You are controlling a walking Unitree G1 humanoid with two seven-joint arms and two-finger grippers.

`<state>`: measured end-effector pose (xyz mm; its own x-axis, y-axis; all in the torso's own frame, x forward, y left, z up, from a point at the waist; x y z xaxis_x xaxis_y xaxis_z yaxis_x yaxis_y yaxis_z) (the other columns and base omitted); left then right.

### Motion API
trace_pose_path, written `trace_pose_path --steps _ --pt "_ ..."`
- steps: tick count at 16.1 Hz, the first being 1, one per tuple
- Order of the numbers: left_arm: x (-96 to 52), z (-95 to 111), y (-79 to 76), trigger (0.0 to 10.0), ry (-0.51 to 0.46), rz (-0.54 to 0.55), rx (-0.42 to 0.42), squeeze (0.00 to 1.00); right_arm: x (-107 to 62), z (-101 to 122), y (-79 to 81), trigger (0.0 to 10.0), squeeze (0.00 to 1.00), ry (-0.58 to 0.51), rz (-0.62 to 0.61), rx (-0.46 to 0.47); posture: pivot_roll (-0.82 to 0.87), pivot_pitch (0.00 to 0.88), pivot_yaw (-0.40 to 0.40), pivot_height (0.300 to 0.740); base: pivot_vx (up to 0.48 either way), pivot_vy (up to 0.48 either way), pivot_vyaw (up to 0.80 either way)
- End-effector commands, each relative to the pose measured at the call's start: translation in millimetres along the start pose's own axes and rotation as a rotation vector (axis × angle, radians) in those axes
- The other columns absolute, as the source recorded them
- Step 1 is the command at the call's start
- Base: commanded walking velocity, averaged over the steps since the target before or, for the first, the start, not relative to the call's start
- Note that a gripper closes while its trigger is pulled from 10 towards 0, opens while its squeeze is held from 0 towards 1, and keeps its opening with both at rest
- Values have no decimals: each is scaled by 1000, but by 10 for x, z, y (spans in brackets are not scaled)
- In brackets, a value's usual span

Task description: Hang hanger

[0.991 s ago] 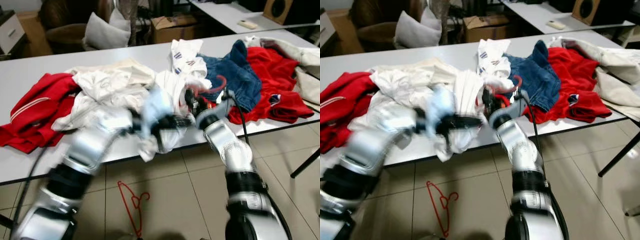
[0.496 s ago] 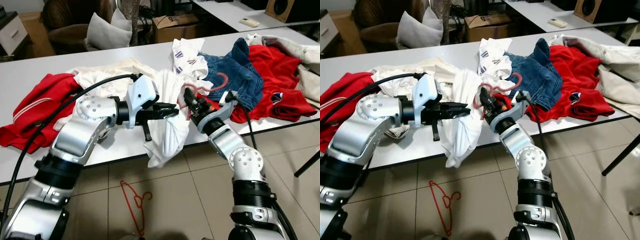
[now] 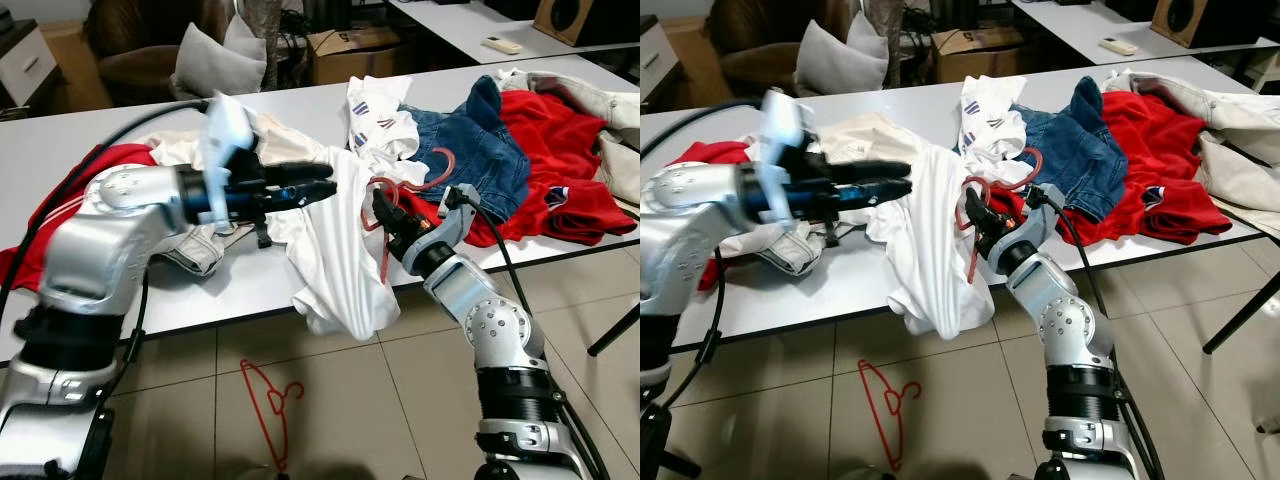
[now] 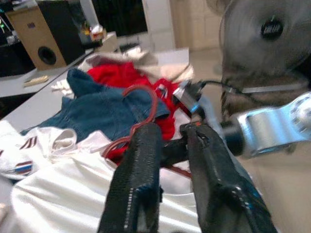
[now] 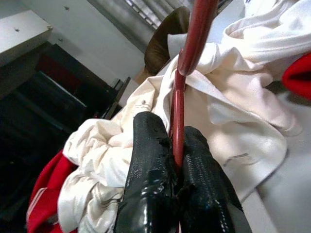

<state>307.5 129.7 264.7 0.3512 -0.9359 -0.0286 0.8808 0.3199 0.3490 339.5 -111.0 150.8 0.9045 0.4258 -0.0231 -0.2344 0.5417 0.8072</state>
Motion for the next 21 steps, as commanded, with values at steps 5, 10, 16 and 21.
trace_pose_path --steps 5,10,16,21 --pt "-348 -358 127 10000 80 480 -133 1000 -68 292 324 10000 0 -136 173 -64 -45 0 -7 710 0 0 320" --pt "-528 -940 -429 10000 197 797 -354 227 -707 591 719 10000 0 -212 473 -116 -24 0 24 710 0 0 800" --pt "-354 -829 -676 10000 187 775 -282 0 -952 424 637 10000 0 -124 388 -141 -50 0 -14 710 0 -47 800" --pt "-270 -813 -767 10000 191 761 -271 0 -1024 473 643 10000 0 -102 381 -165 -55 0 -37 710 0 -418 800"
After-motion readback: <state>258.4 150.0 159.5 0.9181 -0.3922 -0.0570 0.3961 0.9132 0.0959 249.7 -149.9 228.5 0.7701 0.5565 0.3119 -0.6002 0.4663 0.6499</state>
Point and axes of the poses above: a point about 5 cm out from each wrist's last joint towards the gripper, its own x axis pointing out of the wrist towards the gripper, its own z axis along the axis of the wrist's last joint, y = z × x, the point moved 1 cm from there along x, pointing out of the wrist towards the gripper, and after that the axes turned 8 degrees about x, right-handed, at the moved point
